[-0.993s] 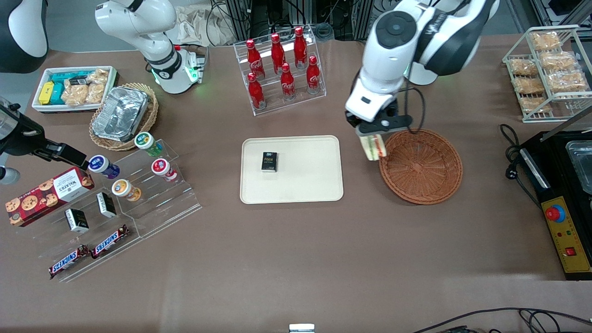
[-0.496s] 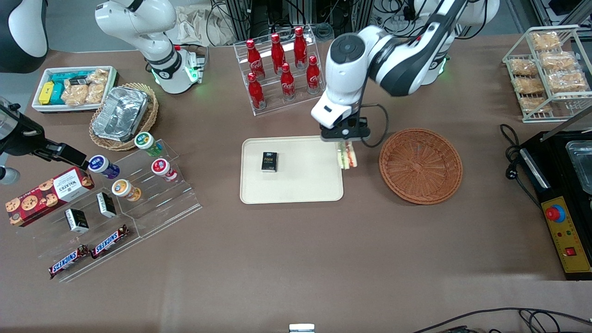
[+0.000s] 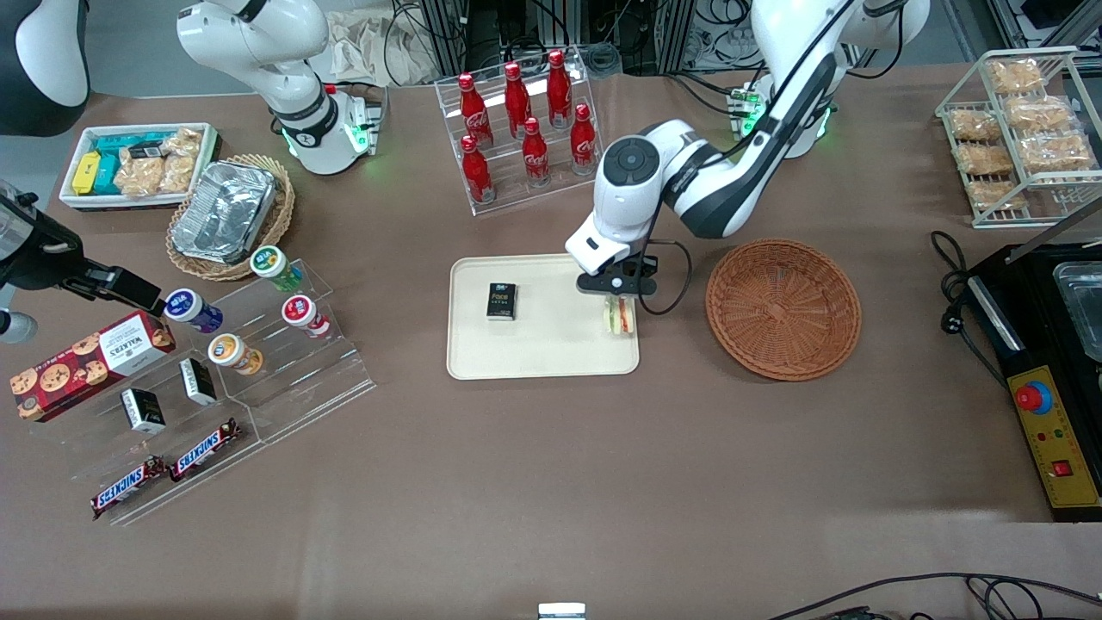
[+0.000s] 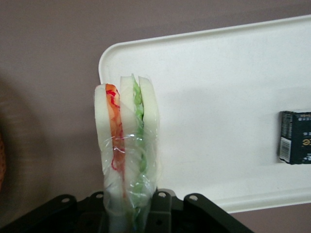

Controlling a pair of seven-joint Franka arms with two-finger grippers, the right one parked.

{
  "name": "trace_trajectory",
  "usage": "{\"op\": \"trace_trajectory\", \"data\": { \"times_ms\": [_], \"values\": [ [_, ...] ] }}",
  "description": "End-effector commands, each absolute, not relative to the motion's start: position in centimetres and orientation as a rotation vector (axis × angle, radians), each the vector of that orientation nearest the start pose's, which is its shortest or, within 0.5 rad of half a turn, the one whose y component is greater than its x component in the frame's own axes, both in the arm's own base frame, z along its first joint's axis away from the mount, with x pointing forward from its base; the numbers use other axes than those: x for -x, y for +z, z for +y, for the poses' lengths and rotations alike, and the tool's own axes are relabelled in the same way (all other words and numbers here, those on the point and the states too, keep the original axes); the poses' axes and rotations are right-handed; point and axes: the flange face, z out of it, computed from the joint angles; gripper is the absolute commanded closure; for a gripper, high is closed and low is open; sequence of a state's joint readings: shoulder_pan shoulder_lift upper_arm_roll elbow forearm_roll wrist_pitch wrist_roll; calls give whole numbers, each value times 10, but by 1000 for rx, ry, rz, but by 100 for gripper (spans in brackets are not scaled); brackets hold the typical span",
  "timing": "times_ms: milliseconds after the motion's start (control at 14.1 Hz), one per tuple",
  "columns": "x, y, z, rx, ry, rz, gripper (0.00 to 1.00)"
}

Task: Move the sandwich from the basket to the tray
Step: 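Lower the sandwich onto the tray beside the black box and release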

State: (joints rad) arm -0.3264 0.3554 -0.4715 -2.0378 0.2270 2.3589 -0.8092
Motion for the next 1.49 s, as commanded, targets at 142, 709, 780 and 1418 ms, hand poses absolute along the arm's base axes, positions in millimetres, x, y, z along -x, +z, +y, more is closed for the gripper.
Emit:
{"op": "trace_trajectory", "data": {
  "times_ms": [142, 709, 780, 1418],
  "values": [
    [-426, 253, -420, 3162, -17, 244, 100],
    [-421, 219, -404, 3166, 4, 280, 30],
    [-421, 219, -405, 3167, 3, 284, 0],
    [-452, 377, -386, 3082, -191, 112, 0]
  ]
}}
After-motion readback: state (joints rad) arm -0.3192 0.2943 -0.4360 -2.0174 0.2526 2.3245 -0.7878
